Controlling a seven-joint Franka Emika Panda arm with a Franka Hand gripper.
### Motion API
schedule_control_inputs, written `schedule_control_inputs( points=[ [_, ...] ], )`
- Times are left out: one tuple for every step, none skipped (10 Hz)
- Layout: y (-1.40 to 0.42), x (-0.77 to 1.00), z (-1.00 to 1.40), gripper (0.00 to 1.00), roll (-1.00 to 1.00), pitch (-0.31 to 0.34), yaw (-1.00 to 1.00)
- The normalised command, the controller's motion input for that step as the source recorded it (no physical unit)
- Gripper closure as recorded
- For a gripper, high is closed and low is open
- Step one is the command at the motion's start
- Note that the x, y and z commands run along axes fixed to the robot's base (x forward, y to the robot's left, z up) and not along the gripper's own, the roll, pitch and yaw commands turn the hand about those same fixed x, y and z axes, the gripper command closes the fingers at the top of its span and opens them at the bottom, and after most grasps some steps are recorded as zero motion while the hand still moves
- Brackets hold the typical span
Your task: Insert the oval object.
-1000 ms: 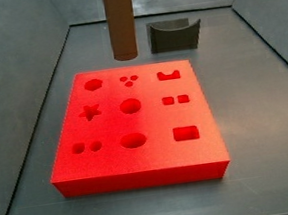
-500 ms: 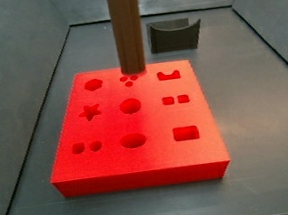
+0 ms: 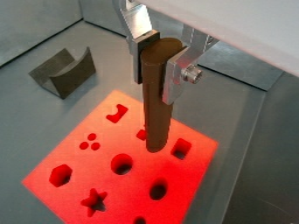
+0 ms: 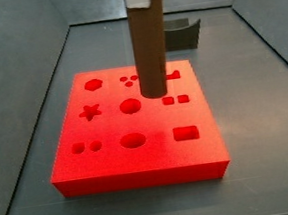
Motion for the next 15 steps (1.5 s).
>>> schedule_control_inputs(
  points=[
    [-0.12, 0.01, -0.19, 1.00, 0.00, -0.006, 0.06],
    [-0.26, 0.01, -0.27, 1.00, 0.00, -0.040, 0.54],
    [-0.25, 0.00, -0.26, 1.00, -0.01, -0.049, 0.64],
    [-0.23, 0.00, -0.24, 1.00, 0.00, -0.057, 0.74],
    [-0.09, -0.11, 0.00, 1.00, 0.00, -0.051, 0.25],
    [-0.02, 0.00, 0.00, 1.00, 0.00, 0.000, 0.00],
    [-0.11, 0.00, -0.12, 1.00, 0.05, 0.000, -0.18],
    [-0.11, -0.01, -0.18, 1.00, 0.07, 0.000, -0.17],
    [-0.19, 0.00, -0.24, 1.00, 0.05, 0.000, -0.29],
    [-0.08, -0.04, -0.17, 1.00, 0.10, 0.000, -0.31],
    [0.00, -0.14, -0.19, 1.00, 0.04, 0.000, -0.27],
    [0.00, -0.18, -0.21, 1.00, 0.00, 0.000, -0.24],
    [0.00, -0.20, -0.31, 1.00, 0.00, -0.011, -0.26],
    [0.00, -0.26, -0.35, 1.00, 0.00, -0.047, -0.24],
    [0.00, -0.10, -0.26, 1.00, -0.02, -0.069, -0.12]
  ],
)
